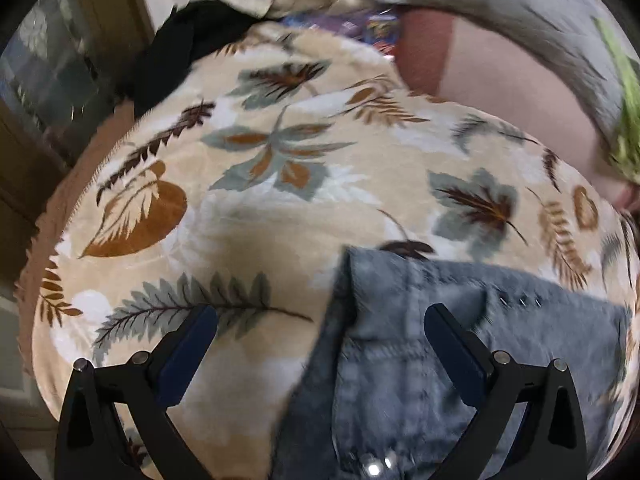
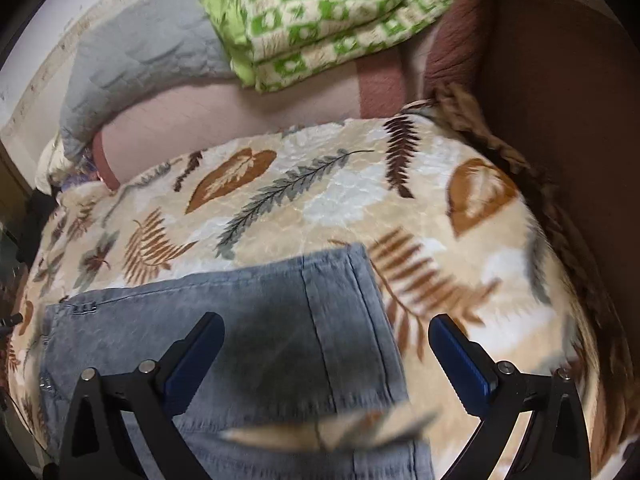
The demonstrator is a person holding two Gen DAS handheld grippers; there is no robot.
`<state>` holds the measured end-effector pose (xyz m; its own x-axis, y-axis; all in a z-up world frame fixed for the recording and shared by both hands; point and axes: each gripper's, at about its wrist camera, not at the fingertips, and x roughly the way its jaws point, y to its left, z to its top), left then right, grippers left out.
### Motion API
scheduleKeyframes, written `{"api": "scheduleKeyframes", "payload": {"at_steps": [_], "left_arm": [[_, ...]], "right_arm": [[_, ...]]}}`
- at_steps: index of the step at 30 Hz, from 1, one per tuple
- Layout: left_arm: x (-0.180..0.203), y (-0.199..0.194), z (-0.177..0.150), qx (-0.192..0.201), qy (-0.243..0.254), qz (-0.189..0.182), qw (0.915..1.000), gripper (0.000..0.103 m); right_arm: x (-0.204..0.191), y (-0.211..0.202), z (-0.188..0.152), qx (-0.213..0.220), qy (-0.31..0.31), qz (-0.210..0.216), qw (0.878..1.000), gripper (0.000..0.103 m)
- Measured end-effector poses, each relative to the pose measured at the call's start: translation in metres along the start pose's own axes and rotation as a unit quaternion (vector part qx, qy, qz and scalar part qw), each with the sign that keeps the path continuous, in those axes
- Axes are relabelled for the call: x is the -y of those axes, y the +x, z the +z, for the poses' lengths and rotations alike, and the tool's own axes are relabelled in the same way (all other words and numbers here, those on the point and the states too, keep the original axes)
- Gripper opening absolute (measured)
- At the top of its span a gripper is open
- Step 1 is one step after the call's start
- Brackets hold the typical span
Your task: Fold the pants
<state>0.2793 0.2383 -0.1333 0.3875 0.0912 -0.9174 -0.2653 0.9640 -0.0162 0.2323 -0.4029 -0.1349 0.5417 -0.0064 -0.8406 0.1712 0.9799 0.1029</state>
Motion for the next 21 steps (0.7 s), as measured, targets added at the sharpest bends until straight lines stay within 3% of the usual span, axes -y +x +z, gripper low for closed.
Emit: {"api": "scheduleKeyframes", "payload": {"at_steps": [5, 8, 13, 15, 17, 19, 21], "left_arm": [[-0.019, 0.031, 0.021, -0.030, -0.060, -0.010, 0.9977, 0.103], [-0.014, 0.043, 0.026, -0.038, -0.066, -0.018, 0.9969, 0.103], [0.009, 0.060, 0.029, -0.063, -0.070, -0.067, 0.9933, 0.091], [0.023, 0.065, 0.027, -0.073, -0.060, -0.071, 0.9930, 0.081], [0.032, 0.076, 0.025, -0.092, -0.053, -0.076, 0.9915, 0.057], [0.038, 0.089, 0.023, -0.112, -0.058, -0.090, 0.9879, 0.042], [0.042, 0.089, 0.023, -0.106, -0.060, -0.097, 0.9878, 0.031]], "right_arm": [[0.008, 0.045, 0.015, -0.009, 0.023, -0.004, 1.000, 0.103], [0.011, 0.058, 0.017, -0.012, 0.033, 0.003, 0.999, 0.103], [0.014, 0.068, 0.022, -0.008, 0.027, 0.001, 1.000, 0.103], [0.019, 0.070, 0.026, -0.004, 0.034, 0.008, 0.999, 0.103], [0.023, 0.073, 0.029, -0.009, 0.042, 0.022, 0.999, 0.103], [0.024, 0.076, 0.032, -0.014, 0.042, 0.034, 0.998, 0.103], [0.025, 0.080, 0.036, -0.019, 0.041, 0.041, 0.998, 0.097]]}}
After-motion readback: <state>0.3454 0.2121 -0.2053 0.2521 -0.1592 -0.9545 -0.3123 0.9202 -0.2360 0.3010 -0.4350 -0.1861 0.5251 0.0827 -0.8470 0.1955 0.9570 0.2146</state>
